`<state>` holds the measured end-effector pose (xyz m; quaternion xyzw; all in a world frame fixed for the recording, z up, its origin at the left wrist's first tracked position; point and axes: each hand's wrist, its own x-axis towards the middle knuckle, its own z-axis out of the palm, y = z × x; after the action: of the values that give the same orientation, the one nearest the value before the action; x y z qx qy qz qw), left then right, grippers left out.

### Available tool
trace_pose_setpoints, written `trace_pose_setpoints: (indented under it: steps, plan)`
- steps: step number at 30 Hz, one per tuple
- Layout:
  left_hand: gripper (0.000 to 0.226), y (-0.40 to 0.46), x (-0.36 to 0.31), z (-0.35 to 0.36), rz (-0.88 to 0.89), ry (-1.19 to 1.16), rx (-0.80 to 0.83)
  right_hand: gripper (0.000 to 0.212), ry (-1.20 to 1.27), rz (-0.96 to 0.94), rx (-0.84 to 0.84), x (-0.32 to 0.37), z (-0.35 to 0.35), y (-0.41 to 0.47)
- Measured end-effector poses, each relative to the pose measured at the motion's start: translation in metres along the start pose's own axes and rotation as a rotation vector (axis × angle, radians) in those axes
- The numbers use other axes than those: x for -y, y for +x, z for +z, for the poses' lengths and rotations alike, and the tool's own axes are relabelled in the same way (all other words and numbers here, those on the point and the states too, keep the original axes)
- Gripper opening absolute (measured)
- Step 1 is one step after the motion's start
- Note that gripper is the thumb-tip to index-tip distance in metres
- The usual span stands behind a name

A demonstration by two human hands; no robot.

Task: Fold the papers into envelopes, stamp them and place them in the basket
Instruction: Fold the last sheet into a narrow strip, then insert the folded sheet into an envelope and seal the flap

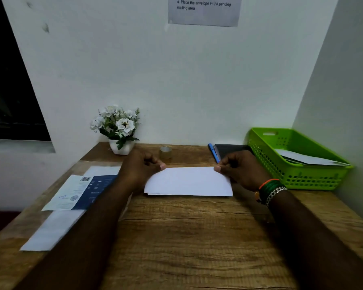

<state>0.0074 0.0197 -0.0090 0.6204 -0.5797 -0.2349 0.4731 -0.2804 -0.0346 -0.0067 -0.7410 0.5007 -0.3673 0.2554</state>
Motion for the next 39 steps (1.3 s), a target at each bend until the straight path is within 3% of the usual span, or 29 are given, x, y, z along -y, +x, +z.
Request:
trace_pose_setpoints:
  steps: [4,7,11,14,17,22,25,27,30,32,35,39]
  plan:
    - [0.011,0.003,0.009,0.0,0.006,0.141,0.044,0.018,-0.162,0.038,0.07,0.0,-0.001,-0.001]
    - [0.009,0.003,0.014,0.0,0.011,0.2,0.074,0.007,-0.311,0.036,0.086,0.003,-0.002,-0.005]
    - [0.005,-0.003,0.01,0.002,0.047,0.291,0.121,0.006,-0.429,-0.082,0.059,0.01,-0.002,-0.01]
    - [0.003,-0.007,0.006,0.004,0.057,0.419,0.179,0.005,-0.443,-0.186,0.139,0.018,0.006,-0.016]
    - [0.004,-0.013,0.002,0.007,0.035,0.436,0.207,0.004,-0.51,-0.178,0.211,0.027,0.016,-0.023]
    - [0.005,-0.039,-0.007,0.006,0.064,0.461,0.173,0.005,-0.64,-0.081,0.168,0.041,0.023,-0.03]
    - [0.023,-0.067,0.001,-0.015,0.09,0.388,0.203,0.017,-0.777,-0.034,0.207,0.058,0.026,-0.043]
    - [0.022,-0.083,0.014,-0.049,0.091,0.345,0.144,0.026,-0.846,-0.067,0.246,0.072,0.031,-0.056]
    - [0.008,-0.105,0.05,-0.116,0.119,0.395,-0.074,0.029,-0.588,-0.232,0.332,0.102,0.054,-0.081]
    - [0.01,-0.121,0.077,-0.157,0.05,0.442,-0.187,0.031,-0.408,-0.367,0.445,0.127,0.079,-0.098]
    - [0.021,-0.142,0.105,-0.183,0.009,0.469,-0.207,0.041,-0.358,-0.51,0.514,0.159,0.122,-0.113]
    - [0.021,-0.152,0.104,-0.181,0.006,0.396,-0.163,0.043,-0.27,-0.517,0.54,0.182,0.163,-0.12]
